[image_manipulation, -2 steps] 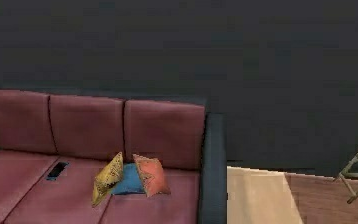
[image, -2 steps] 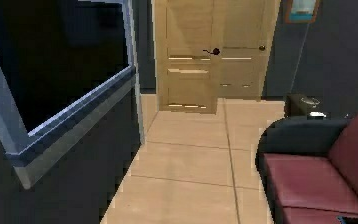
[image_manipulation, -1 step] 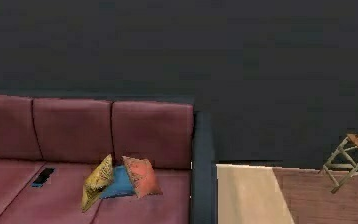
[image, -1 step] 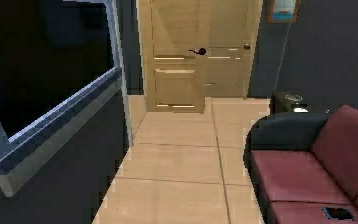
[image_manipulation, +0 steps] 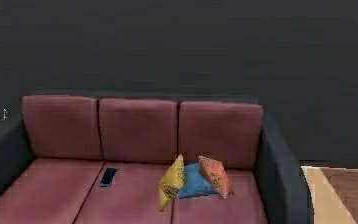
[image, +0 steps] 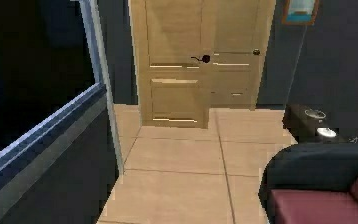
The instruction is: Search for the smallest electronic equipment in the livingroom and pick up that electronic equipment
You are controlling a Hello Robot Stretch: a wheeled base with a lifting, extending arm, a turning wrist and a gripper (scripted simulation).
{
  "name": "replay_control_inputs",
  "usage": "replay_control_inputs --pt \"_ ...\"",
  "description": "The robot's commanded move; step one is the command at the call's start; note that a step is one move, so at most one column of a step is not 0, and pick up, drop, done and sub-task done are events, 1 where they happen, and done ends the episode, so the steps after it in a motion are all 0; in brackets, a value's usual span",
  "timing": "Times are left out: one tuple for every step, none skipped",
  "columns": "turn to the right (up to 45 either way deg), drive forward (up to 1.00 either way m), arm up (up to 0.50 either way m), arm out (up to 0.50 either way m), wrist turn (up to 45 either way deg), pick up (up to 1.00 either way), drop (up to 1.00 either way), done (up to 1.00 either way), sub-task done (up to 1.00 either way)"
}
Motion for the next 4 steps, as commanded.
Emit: replay_control_inputs --pt "-21.0 0.00 0.00 0.00 0.0 0.00 0.00 0.00 0.00" --pt "-3.0 0.00 0.00 0.00 0.0 0.00 0.00 0.00 0.00" --pt "45.0 0.00 0.00 0.00 0.0 0.00 0.00 0.00 0.00" --pt "45.0 0.00 0.00 0.00 0.0 0.00 0.00 0.00 0.00"
